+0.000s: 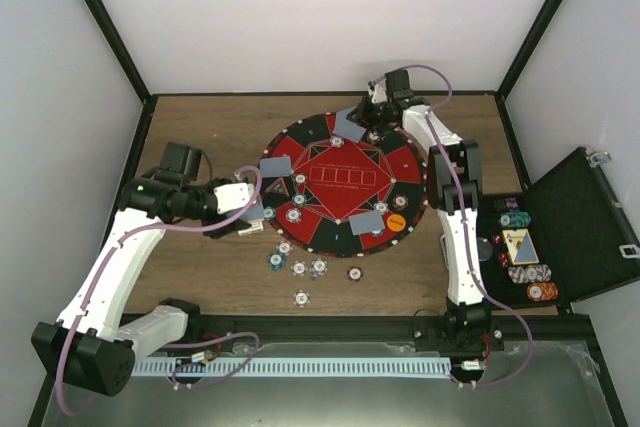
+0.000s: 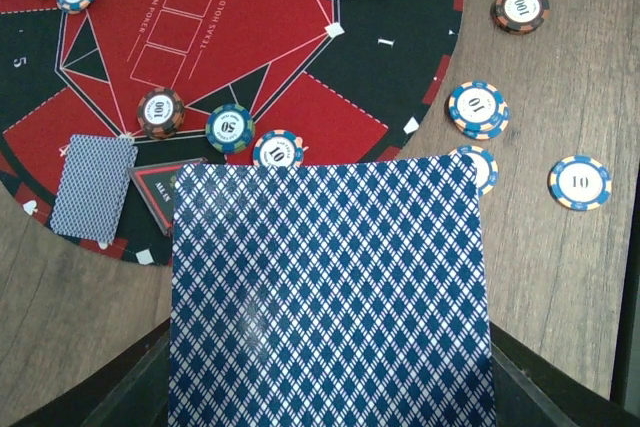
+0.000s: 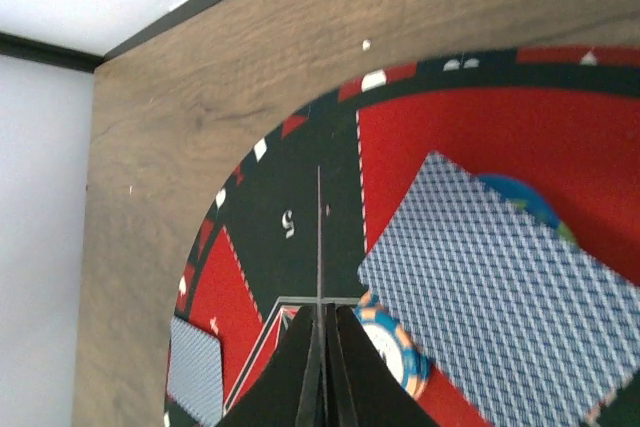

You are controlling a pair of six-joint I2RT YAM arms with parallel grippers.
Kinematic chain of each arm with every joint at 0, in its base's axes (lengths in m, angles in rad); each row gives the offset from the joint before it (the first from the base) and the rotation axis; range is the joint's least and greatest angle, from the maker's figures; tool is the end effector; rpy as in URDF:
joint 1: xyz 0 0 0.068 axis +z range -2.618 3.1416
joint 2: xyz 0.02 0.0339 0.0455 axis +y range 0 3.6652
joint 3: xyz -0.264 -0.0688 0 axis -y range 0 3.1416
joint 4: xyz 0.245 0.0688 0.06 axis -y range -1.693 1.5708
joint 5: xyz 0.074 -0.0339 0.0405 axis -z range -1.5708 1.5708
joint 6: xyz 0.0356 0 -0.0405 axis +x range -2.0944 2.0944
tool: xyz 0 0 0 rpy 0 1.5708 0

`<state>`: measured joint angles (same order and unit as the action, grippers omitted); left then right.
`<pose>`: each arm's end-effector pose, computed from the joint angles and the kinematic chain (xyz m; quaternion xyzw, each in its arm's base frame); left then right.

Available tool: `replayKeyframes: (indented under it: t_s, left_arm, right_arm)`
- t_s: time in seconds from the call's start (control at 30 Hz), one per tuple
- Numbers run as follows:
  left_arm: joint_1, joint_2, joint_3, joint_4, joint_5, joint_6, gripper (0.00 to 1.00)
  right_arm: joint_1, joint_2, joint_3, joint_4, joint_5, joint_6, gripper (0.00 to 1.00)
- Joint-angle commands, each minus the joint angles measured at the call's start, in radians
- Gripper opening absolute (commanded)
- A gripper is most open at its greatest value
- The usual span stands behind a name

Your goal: Distribute texas hold em gaming equipment

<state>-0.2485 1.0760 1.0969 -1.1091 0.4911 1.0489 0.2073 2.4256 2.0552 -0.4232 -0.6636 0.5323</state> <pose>0.1774 -0.0623 0.3176 0.6153 0.7155 -0.1271 0.3054 0.5247 0.1328 0.1813 0.0198 0.8834 0.4106 0.2251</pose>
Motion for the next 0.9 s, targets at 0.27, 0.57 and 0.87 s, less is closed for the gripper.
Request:
replayKeyframes:
  t_s: [0.27,0.57,0.87]
  left_arm:
    - [0.002,0.007,0.043,-0.032,0.038,-0.006,0.04]
    - [0.002,0.000,0.055,-0.030,0.056,-0.026,0.04]
    - [0.002,-0.020,0.032,-0.023,0.064,-0.029,0.04]
  right_arm:
    - [0.000,0.053,0.173,-0.145,0.152,-0.074,0.57]
    - [0.001,-0.200,0.091,-0.192,0.292,-0.142,0.72]
    - [0.115,-0.680,-0.481,0.045,0.140,-0.011,0.90]
